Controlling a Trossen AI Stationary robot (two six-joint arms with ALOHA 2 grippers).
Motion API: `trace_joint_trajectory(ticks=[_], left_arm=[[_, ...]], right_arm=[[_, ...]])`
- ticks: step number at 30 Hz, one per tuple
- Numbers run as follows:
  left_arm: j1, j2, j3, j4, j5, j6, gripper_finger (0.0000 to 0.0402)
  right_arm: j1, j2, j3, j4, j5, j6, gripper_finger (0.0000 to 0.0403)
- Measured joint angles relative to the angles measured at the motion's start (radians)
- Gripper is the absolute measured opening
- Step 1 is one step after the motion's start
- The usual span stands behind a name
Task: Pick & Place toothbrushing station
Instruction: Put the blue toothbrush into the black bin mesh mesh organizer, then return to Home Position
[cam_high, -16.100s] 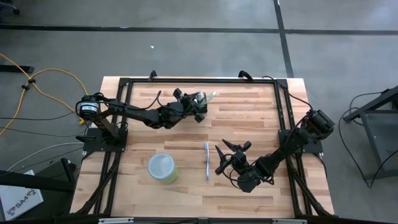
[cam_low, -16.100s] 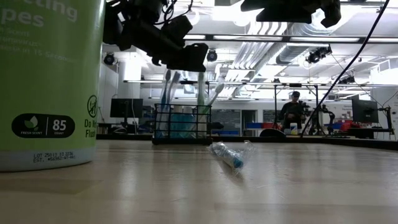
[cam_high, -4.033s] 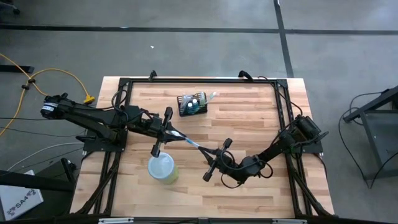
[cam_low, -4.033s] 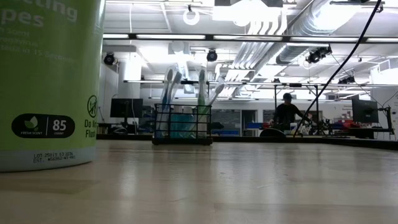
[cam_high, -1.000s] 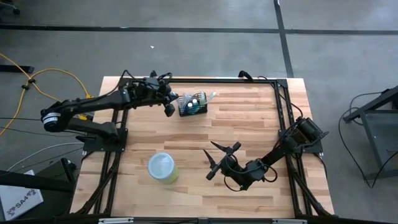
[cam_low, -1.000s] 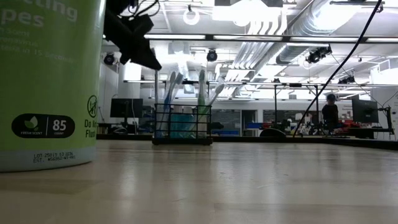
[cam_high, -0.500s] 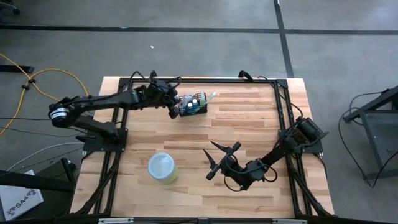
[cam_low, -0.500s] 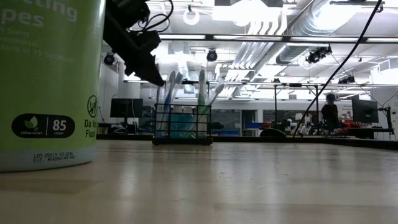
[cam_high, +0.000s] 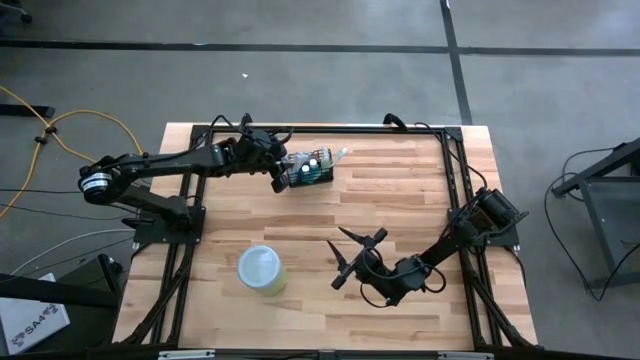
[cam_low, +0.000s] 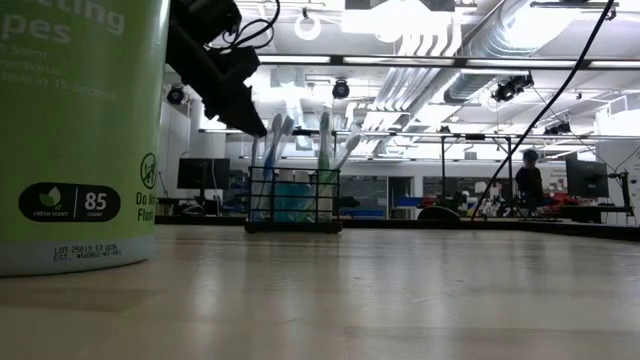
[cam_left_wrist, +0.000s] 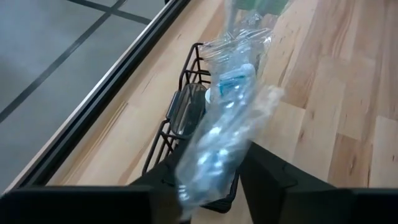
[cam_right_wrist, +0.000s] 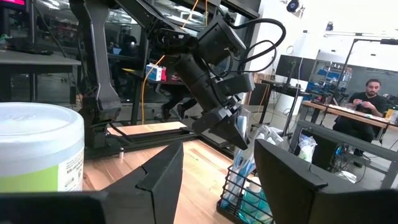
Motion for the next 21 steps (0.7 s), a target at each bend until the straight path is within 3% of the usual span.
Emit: trace_joint_trajectory(ticks=[9, 21], left_arm=[[-0.016, 0.000, 0.000, 0.000, -0.007, 0.035, 0.0169], [-0.037, 0.000, 0.000, -0.025, -0.116, 0.068, 0.0175]], right_arm=[[0.000, 0.000, 0.000, 0.000, 0.000, 0.001, 0.0190], [0.000, 0.000, 0.000, -0.043, -0.003, 0.079, 0.0190]])
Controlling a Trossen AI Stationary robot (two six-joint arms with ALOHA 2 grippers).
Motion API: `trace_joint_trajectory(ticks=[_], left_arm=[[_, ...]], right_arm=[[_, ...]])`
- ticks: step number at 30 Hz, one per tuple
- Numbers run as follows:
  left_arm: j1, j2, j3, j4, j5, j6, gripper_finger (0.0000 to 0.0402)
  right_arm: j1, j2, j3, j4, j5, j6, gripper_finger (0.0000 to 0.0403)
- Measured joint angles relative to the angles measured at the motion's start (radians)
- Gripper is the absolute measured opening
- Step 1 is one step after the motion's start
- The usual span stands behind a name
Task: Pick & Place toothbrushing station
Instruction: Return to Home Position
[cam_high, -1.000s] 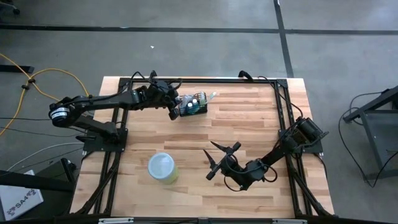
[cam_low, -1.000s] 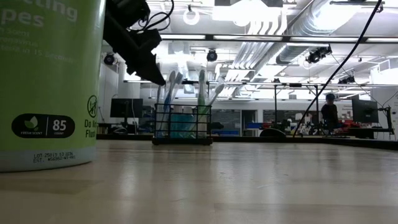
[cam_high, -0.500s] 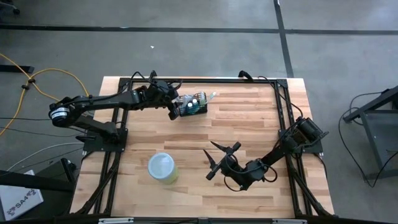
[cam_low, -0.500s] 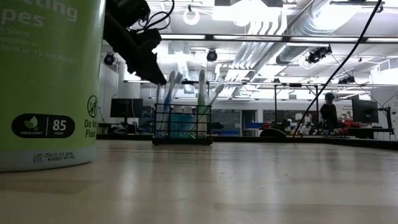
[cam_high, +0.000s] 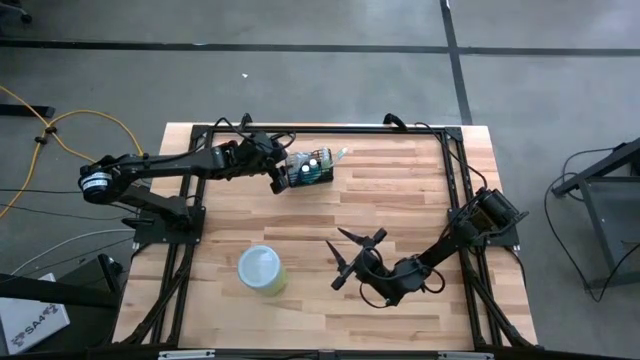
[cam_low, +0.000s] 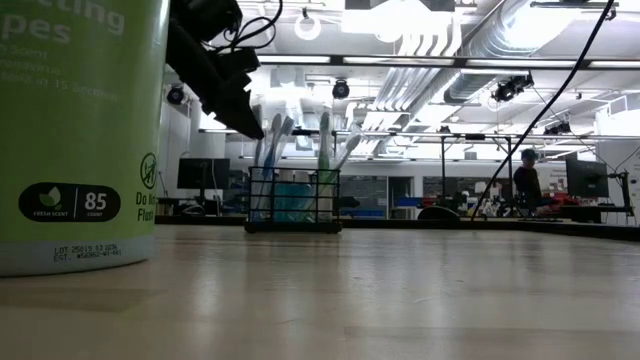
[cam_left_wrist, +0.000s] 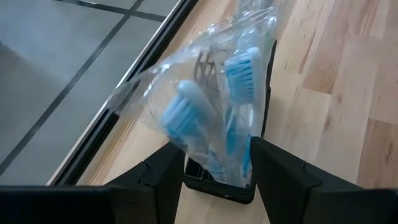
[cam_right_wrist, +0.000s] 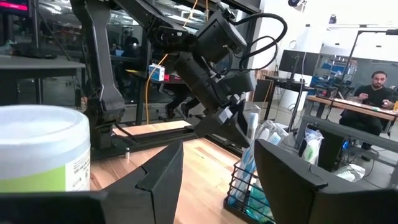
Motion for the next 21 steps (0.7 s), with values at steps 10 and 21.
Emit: trace_joint_trajectory(ticks=[10, 21], left_arm=[[0.000, -0.003, 0.000, -0.048, -0.013, 0.000, 0.0175], [-0.060, -0.100, 0.000, -0.155, -0.055, -0.023, 0.0175]], right_arm=[[0.000, 0.000, 0.000, -0.027, 0.002, 0.022, 0.0190], [0.000, 0.000, 0.000, -0.031, 0.035, 0.022, 0.0190]])
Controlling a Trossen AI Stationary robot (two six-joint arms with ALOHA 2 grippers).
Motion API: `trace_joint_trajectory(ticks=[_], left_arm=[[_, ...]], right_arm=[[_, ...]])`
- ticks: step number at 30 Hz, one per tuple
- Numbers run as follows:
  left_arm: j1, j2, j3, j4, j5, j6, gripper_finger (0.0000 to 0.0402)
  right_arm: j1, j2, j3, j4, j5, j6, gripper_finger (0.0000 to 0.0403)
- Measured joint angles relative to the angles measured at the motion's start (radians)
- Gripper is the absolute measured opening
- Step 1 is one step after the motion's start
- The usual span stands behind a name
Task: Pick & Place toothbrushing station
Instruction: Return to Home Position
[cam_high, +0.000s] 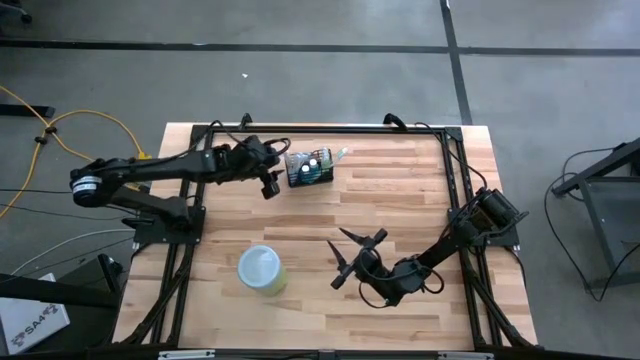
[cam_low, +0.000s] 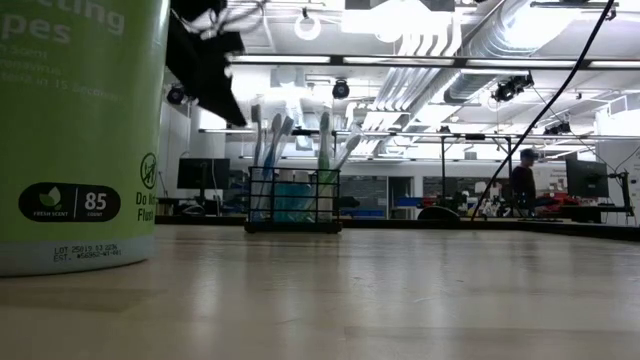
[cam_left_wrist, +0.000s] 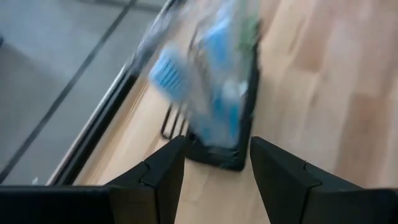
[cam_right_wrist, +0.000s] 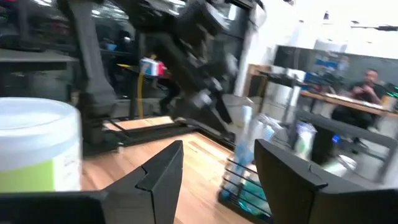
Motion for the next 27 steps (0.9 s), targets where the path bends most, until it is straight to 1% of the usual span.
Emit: trace_joint_trajectory(ticks=[6, 10, 15, 20, 27], left_arm=[[-0.084, -0.111, 0.000, 0.022, 0.012, 0.022, 0.0175], [-0.114, -0.159, 0.000, 0.023, 0.013, 0.010, 0.0175], [-0.149, -0.191, 0.000, 0.023, 0.013, -0.001, 0.0175], [-0.177, -0.196, 0.000, 0.023, 0.013, -0.003, 0.0175], [-0.208, -0.196, 0.000, 0.027, 0.013, -0.005, 0.0175]], right_arm=[[-0.006, 0.000, 0.000, 0.008, 0.140, 0.028, 0.0190], [-0.014, 0.000, 0.000, 0.008, 0.192, 0.030, 0.0190], [-0.014, 0.000, 0.000, 0.015, 0.227, 0.030, 0.0190], [-0.014, 0.000, 0.000, 0.015, 0.228, 0.063, 0.0190], [-0.013, 0.000, 0.000, -0.049, 0.227, 0.122, 0.0190]])
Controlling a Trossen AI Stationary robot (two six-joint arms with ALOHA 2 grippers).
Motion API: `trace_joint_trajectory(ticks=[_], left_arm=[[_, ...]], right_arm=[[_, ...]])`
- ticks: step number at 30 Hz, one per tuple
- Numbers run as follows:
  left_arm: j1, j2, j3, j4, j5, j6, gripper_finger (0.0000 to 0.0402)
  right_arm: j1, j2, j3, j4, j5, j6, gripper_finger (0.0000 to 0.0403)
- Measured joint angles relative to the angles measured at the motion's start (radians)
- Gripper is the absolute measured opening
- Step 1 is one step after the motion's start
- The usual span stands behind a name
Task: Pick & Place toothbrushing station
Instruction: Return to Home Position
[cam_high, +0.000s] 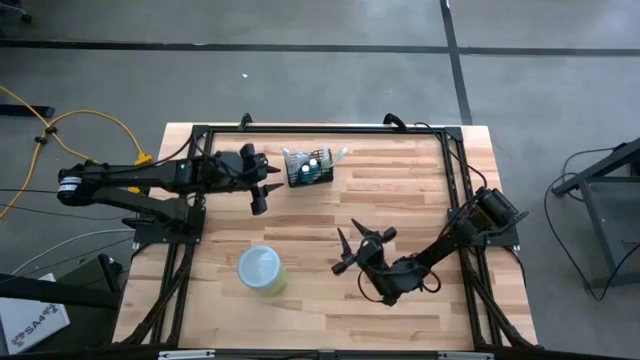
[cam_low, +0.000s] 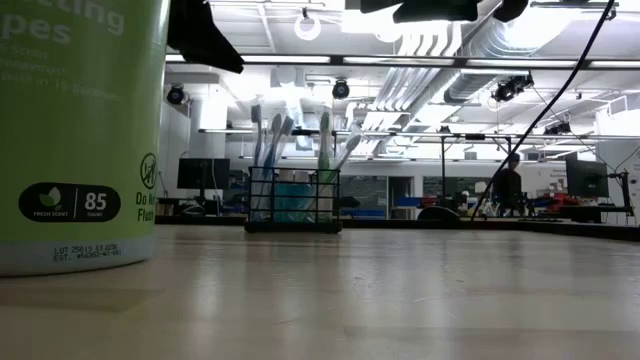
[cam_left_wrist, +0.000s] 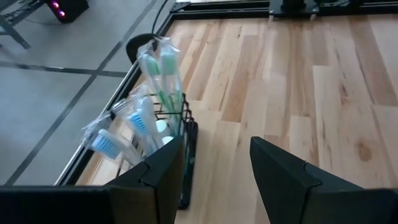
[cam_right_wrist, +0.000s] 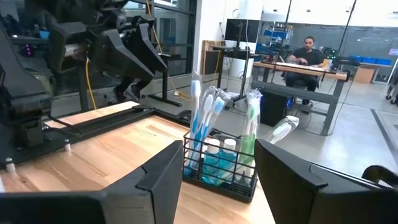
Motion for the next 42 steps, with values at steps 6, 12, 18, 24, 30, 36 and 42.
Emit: trace_joint_trajectory(ticks=[6, 12, 18, 24, 30, 36, 42], left_arm=[[-0.026, 0.000, 0.000, -0.005, 0.000, -0.008, 0.0175], [-0.039, 0.000, 0.000, -0.004, 0.073, 0.004, 0.0175], [0.064, -0.007, 0.000, -0.009, 0.311, 0.035, 0.0175], [0.218, -0.065, 0.000, -0.034, 0.450, 0.057, 0.0175], [0.335, -0.138, 0.000, -0.084, 0.615, 0.092, 0.0175], [0.374, -0.183, -0.036, -0.118, 0.682, 0.106, 0.0175], [0.374, -0.249, -0.136, -0.085, 0.694, 0.091, 0.0175]], right_arm=[[0.016, 0.000, 0.000, -0.086, -0.004, 0.064, 0.0190], [0.027, 0.000, 0.000, -0.095, -0.036, 0.117, 0.0190], [-0.004, -0.024, 0.000, -0.082, -0.158, 0.132, 0.0190], [-0.067, -0.096, 0.000, -0.172, -0.343, 0.148, 0.0190], [-0.188, -0.239, 0.000, -0.671, -0.690, 0.477, 0.0190], [-0.297, -0.277, -0.002, -0.878, -0.847, 0.620, 0.0190], [-0.322, -0.279, -0.029, -0.863, -0.858, 0.607, 0.0190]])
